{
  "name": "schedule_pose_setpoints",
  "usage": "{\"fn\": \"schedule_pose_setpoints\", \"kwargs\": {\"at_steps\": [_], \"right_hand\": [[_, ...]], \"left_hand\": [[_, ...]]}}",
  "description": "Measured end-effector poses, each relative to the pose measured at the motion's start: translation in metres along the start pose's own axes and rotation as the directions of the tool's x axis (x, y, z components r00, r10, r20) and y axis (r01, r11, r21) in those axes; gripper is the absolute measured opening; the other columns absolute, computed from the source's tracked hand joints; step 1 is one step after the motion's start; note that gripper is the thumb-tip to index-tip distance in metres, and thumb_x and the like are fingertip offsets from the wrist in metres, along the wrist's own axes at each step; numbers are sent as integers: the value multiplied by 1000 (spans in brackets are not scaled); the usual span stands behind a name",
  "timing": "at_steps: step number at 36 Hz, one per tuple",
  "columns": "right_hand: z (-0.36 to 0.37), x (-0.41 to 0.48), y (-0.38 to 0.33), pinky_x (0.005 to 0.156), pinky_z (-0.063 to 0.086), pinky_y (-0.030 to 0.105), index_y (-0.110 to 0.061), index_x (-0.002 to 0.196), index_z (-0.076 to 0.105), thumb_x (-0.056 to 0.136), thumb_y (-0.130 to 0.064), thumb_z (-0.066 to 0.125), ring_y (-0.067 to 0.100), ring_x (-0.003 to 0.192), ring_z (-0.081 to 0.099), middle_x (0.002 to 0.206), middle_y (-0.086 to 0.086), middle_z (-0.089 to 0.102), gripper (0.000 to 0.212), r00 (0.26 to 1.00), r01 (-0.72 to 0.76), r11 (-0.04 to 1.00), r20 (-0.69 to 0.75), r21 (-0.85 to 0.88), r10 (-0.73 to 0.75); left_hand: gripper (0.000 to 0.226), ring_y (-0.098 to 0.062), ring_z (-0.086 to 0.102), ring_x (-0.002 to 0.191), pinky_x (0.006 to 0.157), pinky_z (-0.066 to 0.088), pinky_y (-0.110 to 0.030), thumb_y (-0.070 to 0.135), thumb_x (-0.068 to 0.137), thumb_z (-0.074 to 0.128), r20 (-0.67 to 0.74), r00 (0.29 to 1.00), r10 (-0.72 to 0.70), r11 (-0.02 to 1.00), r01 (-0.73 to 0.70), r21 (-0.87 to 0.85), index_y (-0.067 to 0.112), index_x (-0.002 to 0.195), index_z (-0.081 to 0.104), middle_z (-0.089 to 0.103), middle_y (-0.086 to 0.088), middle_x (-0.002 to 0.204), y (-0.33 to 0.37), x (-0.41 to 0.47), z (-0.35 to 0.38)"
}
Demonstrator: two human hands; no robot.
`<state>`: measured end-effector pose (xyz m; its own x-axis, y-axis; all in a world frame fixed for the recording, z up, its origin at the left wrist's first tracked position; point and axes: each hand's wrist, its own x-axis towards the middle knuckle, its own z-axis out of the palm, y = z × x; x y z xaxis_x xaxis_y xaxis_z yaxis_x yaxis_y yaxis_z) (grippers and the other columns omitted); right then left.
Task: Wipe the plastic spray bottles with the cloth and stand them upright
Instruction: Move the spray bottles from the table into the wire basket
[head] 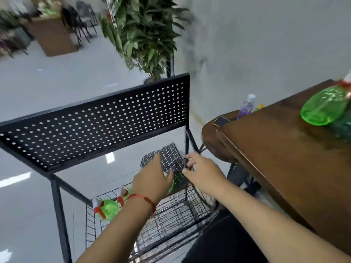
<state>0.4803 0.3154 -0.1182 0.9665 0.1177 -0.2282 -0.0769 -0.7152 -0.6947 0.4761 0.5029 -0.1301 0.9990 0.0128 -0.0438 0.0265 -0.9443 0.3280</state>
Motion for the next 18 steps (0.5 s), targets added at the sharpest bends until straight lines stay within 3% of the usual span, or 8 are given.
{"fn": "schedule_pose_setpoints", "kwargs": {"at_steps": [3, 5, 8, 12, 15, 18], "right_hand": [[-34, -29, -5, 86, 53, 34, -30, 140, 56, 101, -36, 65, 11, 95, 64, 118, -15, 68, 41, 995, 28, 1000, -97, 5, -28], [-61, -51, -7, 81, 53, 31, -34, 135, 59, 100, -37, 65, 8, 92, 64, 110, -20, 69, 36, 985, 37, 999, -167, 31, -31], [-106, -87, -5, 81, 58, 30, -40, 127, 62, 98, -39, 65, 2, 92, 66, 104, -22, 71, 29, 960, 49, 998, -277, 47, -34], [-167, -137, 9, 70, 48, 14, -41, 117, 65, 97, -38, 68, -7, 86, 65, 96, -22, 73, 20, 890, 60, 998, -454, 27, -42], [-208, -170, 27, 76, 50, 19, -38, 117, 68, 98, -35, 67, -6, 85, 66, 95, -21, 73, 19, 828, 42, 999, -559, 2, -34], [-246, -192, 47, 80, 55, 28, -37, 115, 70, 98, -32, 61, 0, 85, 68, 94, -16, 75, 20, 741, -17, 999, -671, -33, -10]], "left_hand": [[43, -20, 73, 88, 76, 64, -42, 57, 102, 57, -45, 992, 118, 993, -118, 5, 31, 132, 42, 71, 6, 113, 33, -6, -10], [40, -22, 74, 90, 78, 64, -43, 58, 101, 56, -75, 977, 201, 979, -202, -3, 33, 128, 41, 72, 6, 112, 60, -8, -19], [37, -21, 73, 98, 96, 55, -45, 55, 100, 56, -111, 929, 353, 936, -352, 32, 31, 128, 48, 73, 8, 109, 111, -11, -37], [28, -21, 62, 101, 102, 40, -47, 55, 95, 51, -135, 801, 583, 812, -567, 138, 31, 110, 55, 66, 11, 102, 180, -21, -61], [31, -21, 55, 102, 94, 37, -42, 53, 89, 47, -86, 693, 716, 697, -703, 143, 34, 110, 59, 62, 12, 100, 226, -26, -72], [52, -24, 52, 100, 83, 42, -38, 54, 76, 33, -66, 597, 800, 600, -795, 88, 30, 111, 63, 61, 9, 100, 272, -29, -83]]}}
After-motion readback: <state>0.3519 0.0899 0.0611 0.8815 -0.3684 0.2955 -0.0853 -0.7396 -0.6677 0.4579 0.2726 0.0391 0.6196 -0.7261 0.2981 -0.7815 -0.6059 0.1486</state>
